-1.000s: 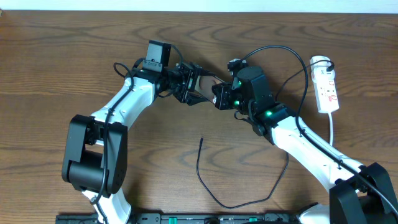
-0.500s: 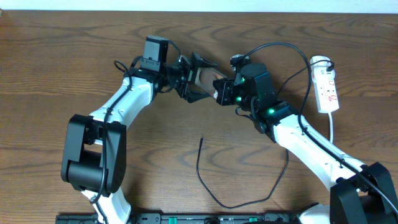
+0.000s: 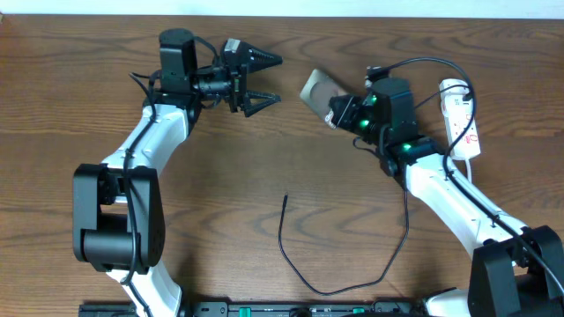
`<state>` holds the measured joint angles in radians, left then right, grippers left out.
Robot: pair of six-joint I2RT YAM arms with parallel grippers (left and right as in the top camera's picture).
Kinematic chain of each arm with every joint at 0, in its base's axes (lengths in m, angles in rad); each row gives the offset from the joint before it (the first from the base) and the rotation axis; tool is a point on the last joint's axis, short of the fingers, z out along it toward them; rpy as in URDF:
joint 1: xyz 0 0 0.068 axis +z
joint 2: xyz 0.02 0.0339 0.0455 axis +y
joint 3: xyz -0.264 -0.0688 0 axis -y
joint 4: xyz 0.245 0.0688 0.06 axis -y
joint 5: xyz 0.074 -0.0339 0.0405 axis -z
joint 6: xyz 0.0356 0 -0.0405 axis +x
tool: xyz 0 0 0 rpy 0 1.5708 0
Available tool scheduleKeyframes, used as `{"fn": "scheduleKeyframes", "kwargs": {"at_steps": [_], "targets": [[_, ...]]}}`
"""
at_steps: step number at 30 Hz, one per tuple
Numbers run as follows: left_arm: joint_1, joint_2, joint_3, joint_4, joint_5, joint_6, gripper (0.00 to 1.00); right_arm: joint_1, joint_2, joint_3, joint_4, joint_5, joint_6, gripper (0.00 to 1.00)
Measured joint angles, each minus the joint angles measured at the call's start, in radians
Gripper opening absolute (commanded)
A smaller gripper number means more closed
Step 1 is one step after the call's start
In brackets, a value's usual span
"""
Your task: Plug charger to phone and switch on socket
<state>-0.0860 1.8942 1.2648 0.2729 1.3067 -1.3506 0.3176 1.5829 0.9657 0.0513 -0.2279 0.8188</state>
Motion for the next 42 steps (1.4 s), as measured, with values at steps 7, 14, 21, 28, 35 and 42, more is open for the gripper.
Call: {"fn": "scheduleKeyframes", "kwargs": {"at_steps": [7, 14, 21, 28, 35, 42], "targets": [[0.026, 0.0, 0.0, 0.0, 0.003, 0.095, 0.92, -0.02, 0.0, 0.0, 0.068, -0.016, 0.307, 0.01], [0.027, 0.0, 0.0, 0.001, -0.031, 0.217, 0.92, -0.019, 0.0, 0.0, 0.221, -0.091, 0.6, 0.01], [0.027, 0.0, 0.0, 0.001, -0.082, 0.267, 0.92, 0.016, 0.0, 0.0, 0.341, -0.133, 0.795, 0.01], [0.027, 0.0, 0.0, 0.058, -0.166, 0.199, 0.92, 0.1, 0.0, 0.0, 0.378, -0.114, 0.854, 0.01], [0.027, 0.0, 0.0, 0.087, -0.238, 0.085, 0.92, 0.143, 0.0, 0.0, 0.391, -0.06, 0.895, 0.01], [0.027, 0.0, 0.0, 0.089, -0.314, 0.002, 0.84, 0.162, 0.0, 0.0, 0.392, -0.026, 0.942, 0.01]]}}
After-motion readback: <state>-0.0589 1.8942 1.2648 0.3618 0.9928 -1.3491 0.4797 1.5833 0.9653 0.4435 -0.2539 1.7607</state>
